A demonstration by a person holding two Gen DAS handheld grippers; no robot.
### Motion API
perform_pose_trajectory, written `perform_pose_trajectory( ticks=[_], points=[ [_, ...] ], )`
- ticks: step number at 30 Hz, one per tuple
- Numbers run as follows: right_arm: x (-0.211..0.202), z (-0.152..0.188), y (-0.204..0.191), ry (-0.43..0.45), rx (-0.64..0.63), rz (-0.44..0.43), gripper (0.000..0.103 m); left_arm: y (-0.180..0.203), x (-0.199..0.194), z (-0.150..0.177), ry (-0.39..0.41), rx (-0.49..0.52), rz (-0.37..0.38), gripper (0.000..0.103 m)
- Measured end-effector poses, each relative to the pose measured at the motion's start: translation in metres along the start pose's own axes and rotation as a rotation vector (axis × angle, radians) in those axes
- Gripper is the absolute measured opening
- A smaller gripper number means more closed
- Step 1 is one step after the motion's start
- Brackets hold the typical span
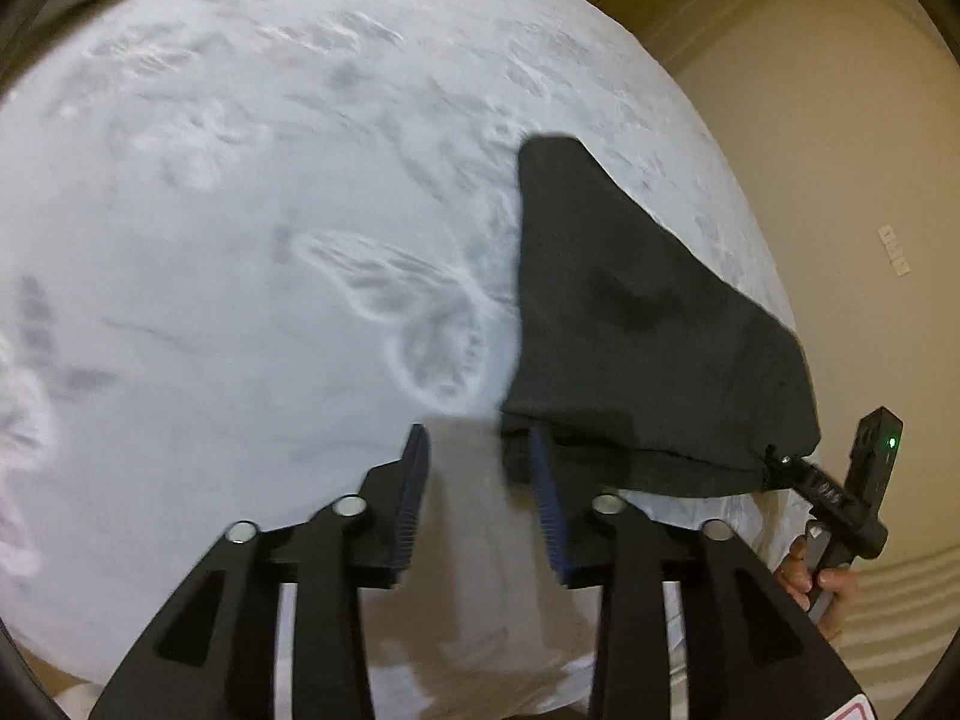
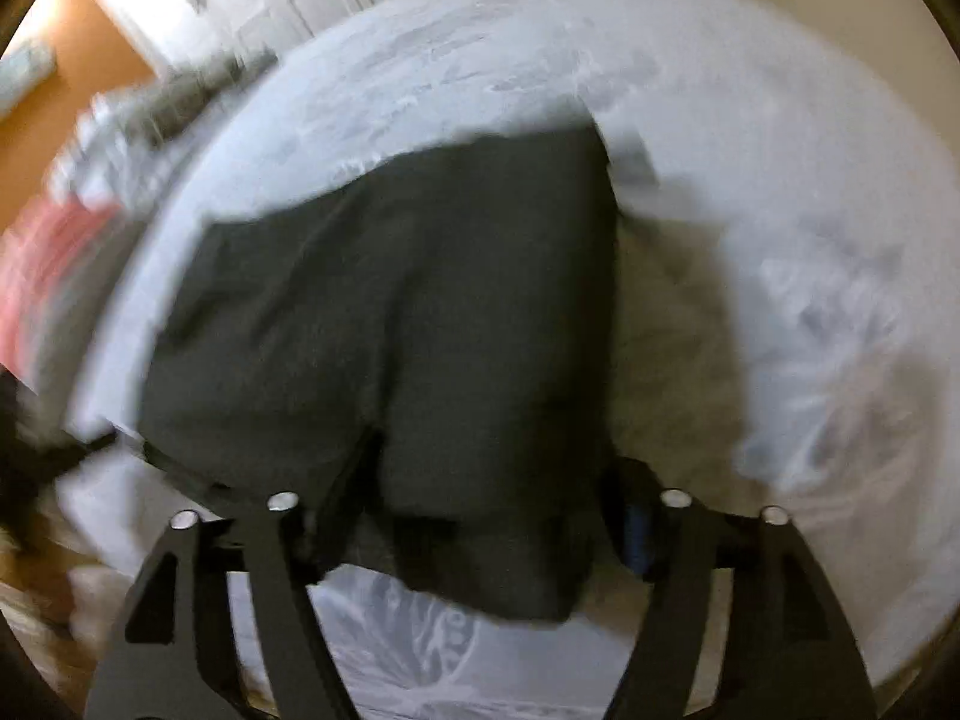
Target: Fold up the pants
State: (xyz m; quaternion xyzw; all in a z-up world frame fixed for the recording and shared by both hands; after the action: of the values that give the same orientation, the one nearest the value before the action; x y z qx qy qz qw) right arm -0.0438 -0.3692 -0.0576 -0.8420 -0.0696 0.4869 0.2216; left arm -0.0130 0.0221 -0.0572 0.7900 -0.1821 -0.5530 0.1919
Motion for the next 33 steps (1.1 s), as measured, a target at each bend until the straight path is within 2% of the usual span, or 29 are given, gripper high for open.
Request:
perform_pose_trajectory(
  ticks=[2,3,4,5,6,7,8,9,12,13,14,15,16,17,18,19,20,21,23,24,25,26,27,29,31,33],
  points=[
    [0.001,-0.006,0.006,-0.011,0.025,-0.067,0.075,0.02,0.014,-0.007,-0.007,0.014,0.079,0.067],
    [0.005,-0.009,0.007,-0.018,0.025,-0.072,0.075,0.029,0.019,-0.01,-0.004,0.027,0.104,0.075],
    [0.008,-0.011,0.006,-0.018,0.016,-0.079,0.067,0.04,0.026,-0.014,0.02,0.056,0.079,0.085],
    [0.011,-0.012,0.006,-0.015,0.002,-0.086,0.044,0.046,0.033,-0.017,0.044,0.079,0.052,0.086],
    [0.017,-0.013,0.002,-0.037,-0.013,-0.11,0.036,0.05,0.04,-0.018,0.047,0.094,0.037,0.084],
    [0.016,-0.011,-0.001,-0.03,-0.03,-0.095,0.031,0.053,0.053,-0.017,0.032,0.108,0.011,0.068],
    [0.013,-0.012,-0.008,-0.018,-0.066,-0.074,0.027,0.056,0.054,-0.017,0.062,0.12,-0.03,0.057],
    [0.003,-0.015,-0.019,0.014,-0.104,-0.057,0.027,0.061,0.046,-0.017,0.083,0.142,-0.046,0.025],
    [-0.031,-0.032,-0.041,0.087,-0.168,-0.081,0.026,0.077,0.002,-0.021,0.161,0.128,-0.003,0.019],
    [-0.037,-0.036,-0.046,0.103,-0.201,-0.052,0.029,0.078,-0.005,-0.02,0.166,0.122,-0.005,0.019],
    [-0.037,-0.037,-0.046,0.105,-0.217,-0.021,0.035,0.078,-0.006,-0.015,0.155,0.11,-0.013,0.022],
    [-0.03,-0.035,-0.04,0.082,-0.251,0.051,0.043,0.075,-0.001,-0.008,0.13,0.1,-0.023,0.026],
    [-0.022,-0.031,-0.031,0.056,-0.274,0.137,0.058,0.069,0.017,0.0,0.069,0.087,-0.052,0.033],
    [-0.014,-0.025,-0.019,0.039,-0.29,0.276,0.063,0.059,0.035,0.01,-0.01,0.048,-0.092,0.041],
    [-0.013,-0.019,-0.012,0.037,-0.304,0.357,0.063,0.051,0.035,0.016,-0.003,-0.01,-0.072,0.044],
    [-0.024,-0.015,-0.013,0.072,-0.29,0.347,0.062,0.051,0.026,0.018,0.028,-0.026,-0.088,0.05],
    [-0.045,-0.013,-0.021,0.134,-0.273,0.361,0.062,0.055,0.016,0.019,0.058,-0.003,-0.162,0.057],
    [-0.059,-0.013,-0.034,0.195,-0.289,0.388,0.063,0.067,-0.001,0.018,0.139,0.063,-0.28,0.059],
    [-0.082,-0.013,-0.074,0.302,-0.393,0.375,0.062,0.086,-0.023,0.022,0.27,0.153,-0.389,0.082],
    [-0.083,-0.014,-0.098,0.319,-0.447,0.342,0.062,0.091,-0.028,0.023,0.298,0.178,-0.411,0.086],
    [-0.077,-0.015,-0.123,0.309,-0.506,0.276,0.06,0.099,-0.033,0.025,0.329,0.217,-0.445,0.086],
    [-0.066,-0.017,-0.146,0.274,-0.555,0.192,0.05,0.103,-0.032,0.025,0.335,0.238,-0.466,0.086],
    [-0.043,-0.021,-0.171,0.187,-0.599,0.08,0.043,0.104,-0.031,0.026,0.33,0.254,-0.483,0.086],
    [0.005,-0.026,-0.201,0.032,-0.627,-0.021,0.012,0.102,-0.026,0.028,0.298,0.263,-0.481,0.086],
    [0.07,-0.029,-0.225,-0.132,-0.666,-0.037,0.009,0.094,-0.017,0.027,0.277,0.248,-0.462,0.086],
    [0.121,-0.032,-0.236,-0.197,-0.707,0.037,0.008,0.086,-0.018,0.034,0.265,0.244,-0.462,0.086]
  ],
)
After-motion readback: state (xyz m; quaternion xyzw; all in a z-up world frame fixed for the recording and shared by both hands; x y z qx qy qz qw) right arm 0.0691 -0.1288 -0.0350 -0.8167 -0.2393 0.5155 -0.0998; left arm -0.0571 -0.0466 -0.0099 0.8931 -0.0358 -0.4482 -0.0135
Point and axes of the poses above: each gripper's, at about its wrist camera, not at the fingertips, and x roughly the way its jaws point, y to its right, z to its underside, the point moved 3 cm from there along x, roughly the way its jaws point, and after that the axes turned 1 degree about -z, right-handed, at the moved point
